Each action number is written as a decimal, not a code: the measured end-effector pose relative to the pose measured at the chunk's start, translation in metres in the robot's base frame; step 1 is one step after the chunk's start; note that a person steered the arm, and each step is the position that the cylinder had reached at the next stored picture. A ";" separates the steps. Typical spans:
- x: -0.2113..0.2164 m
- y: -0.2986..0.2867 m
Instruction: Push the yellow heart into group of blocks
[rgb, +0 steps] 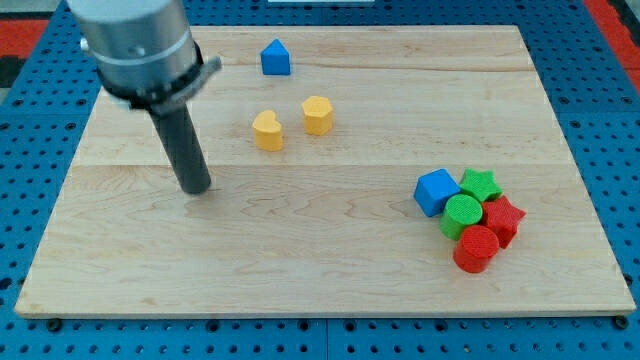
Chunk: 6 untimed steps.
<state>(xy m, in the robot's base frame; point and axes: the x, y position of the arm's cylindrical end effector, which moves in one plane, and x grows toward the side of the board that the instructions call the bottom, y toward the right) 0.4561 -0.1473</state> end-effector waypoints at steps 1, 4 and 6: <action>-0.062 -0.012; -0.075 0.110; -0.021 0.099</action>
<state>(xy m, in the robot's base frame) 0.4346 -0.0482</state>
